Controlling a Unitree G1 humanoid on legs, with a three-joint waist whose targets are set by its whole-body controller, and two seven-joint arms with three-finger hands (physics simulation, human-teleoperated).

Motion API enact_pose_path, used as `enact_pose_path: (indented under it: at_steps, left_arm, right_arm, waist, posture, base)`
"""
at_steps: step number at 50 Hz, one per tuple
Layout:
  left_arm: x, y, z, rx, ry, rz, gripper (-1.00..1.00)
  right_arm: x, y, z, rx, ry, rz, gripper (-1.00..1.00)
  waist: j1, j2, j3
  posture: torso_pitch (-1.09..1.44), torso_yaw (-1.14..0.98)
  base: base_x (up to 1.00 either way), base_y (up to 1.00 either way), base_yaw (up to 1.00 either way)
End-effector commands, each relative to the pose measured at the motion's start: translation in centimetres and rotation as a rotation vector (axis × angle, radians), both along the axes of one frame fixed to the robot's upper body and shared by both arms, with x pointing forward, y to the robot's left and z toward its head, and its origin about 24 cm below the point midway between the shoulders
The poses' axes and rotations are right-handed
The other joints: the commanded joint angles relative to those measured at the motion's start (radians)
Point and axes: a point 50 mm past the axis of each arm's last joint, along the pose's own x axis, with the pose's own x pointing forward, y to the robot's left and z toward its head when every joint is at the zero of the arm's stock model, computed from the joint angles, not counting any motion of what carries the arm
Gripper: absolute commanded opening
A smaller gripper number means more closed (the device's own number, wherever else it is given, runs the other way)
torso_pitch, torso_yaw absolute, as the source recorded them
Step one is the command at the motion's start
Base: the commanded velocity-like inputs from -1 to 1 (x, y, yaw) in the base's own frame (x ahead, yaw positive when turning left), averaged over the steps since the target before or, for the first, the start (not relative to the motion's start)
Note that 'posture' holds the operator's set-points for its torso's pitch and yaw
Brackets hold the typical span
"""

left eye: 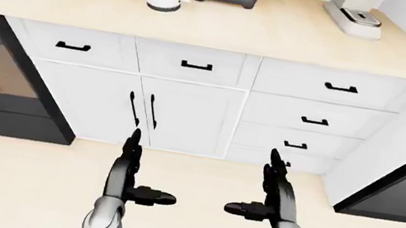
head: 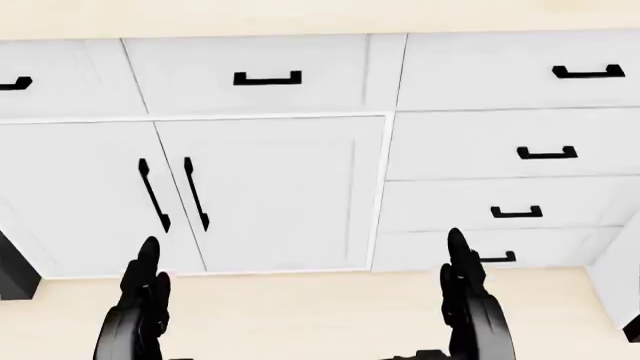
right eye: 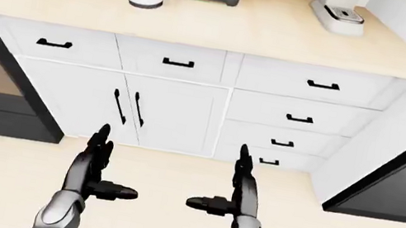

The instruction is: Press down the lever to turn on the electric kettle.

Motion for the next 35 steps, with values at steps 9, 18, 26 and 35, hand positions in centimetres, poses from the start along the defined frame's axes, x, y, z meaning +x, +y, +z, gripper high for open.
enact_pose_path:
  at_steps: [9,18,26,35]
  left_arm:
    - [1.1,0.4,5.3,-0.005,-0.198,-0.021,1.0]
    - [1.0,0.5,8.2,0.02,-0.233,-0.021,1.0]
    - [1.0,1.1,11.6,0.036,-0.283,-0.008,1.0]
    - [1.7,1.7,14.9,0.091,-0.343,0.005,1.0]
  right_arm:
    - [0.5,0.3,4.3,-0.009,-0.217,0.0,1.0]
    - [0.8,0.3,6.8,-0.021,-0.285,-0.005,1.0]
    - [1.0,-0.2,9.9,-0.062,-0.353,-0.022,1.0]
    - [1.6,-1.1,14.3,-0.094,-0.439,-0.064,1.0]
  waist:
    - [0.008,-0.005,-0.075]
    - [0.008,-0.001,-0.085]
    - [0.007,0.0,-0.092]
    - [0.008,-0.001,-0.087]
  posture:
    - [0.0,0.0]
    - [0.0,0.0]
    - [0.0,0.0]
    - [0.0,0.0]
  base:
    - [0.0,0.0,0.0]
    - [0.0,0.0,0.0]
    - [0.0,0.0,0.0]
    - [0.0,0.0,0.0]
